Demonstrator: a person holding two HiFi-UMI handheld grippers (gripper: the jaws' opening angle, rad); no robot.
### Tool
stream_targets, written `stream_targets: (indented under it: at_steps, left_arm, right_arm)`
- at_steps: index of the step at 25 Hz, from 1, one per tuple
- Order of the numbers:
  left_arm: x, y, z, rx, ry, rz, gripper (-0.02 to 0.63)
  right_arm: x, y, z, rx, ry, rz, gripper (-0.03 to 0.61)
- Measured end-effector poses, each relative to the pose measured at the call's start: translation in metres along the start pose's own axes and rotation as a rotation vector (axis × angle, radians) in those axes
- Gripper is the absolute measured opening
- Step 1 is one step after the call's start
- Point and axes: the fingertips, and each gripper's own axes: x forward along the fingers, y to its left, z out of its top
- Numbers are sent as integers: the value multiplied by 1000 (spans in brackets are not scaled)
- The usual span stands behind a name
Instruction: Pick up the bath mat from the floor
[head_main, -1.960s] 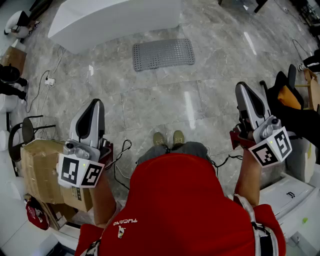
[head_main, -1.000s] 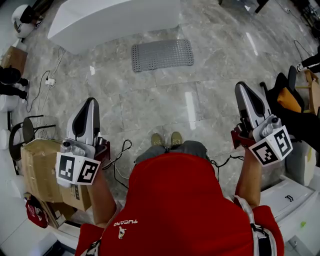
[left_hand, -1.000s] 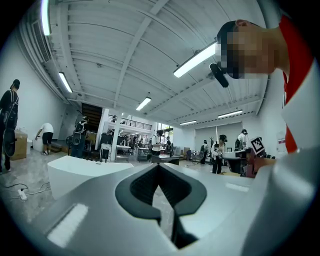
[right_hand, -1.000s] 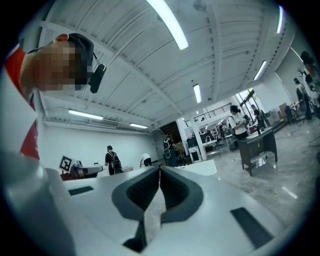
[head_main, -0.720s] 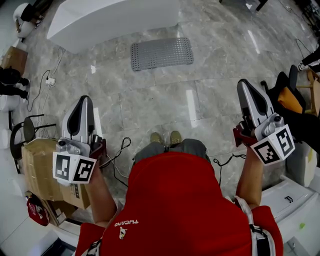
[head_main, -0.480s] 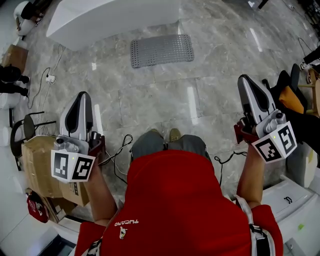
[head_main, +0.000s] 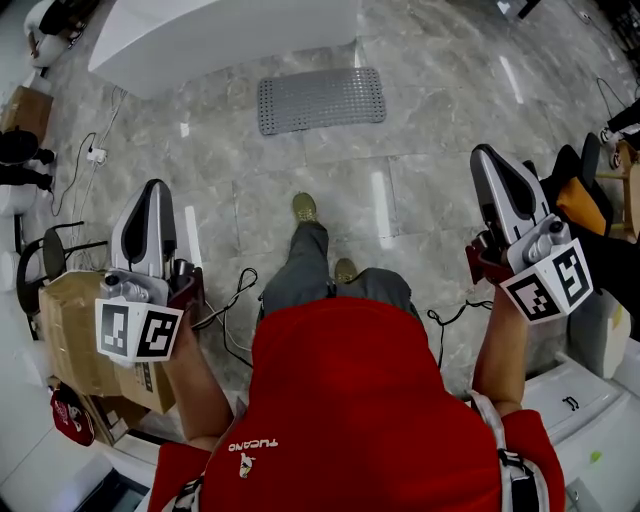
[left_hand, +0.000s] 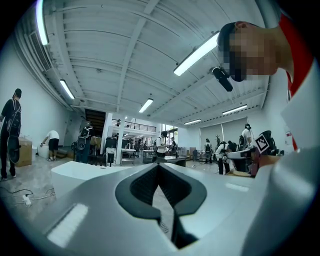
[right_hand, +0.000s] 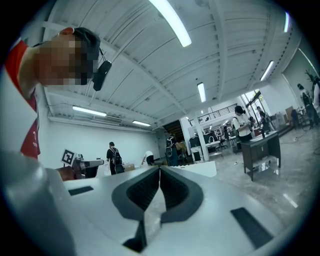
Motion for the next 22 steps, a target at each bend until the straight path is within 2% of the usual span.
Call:
stream_targets:
  at_steps: [10, 22]
  left_arm:
    - [56, 32, -4, -14, -17, -25, 6]
    - [161, 124, 11, 17, -3, -42, 6]
  right_arm:
    - [44, -29, 3, -26, 15, -36, 3]
    - [162, -75, 15, -25, 37, -77, 3]
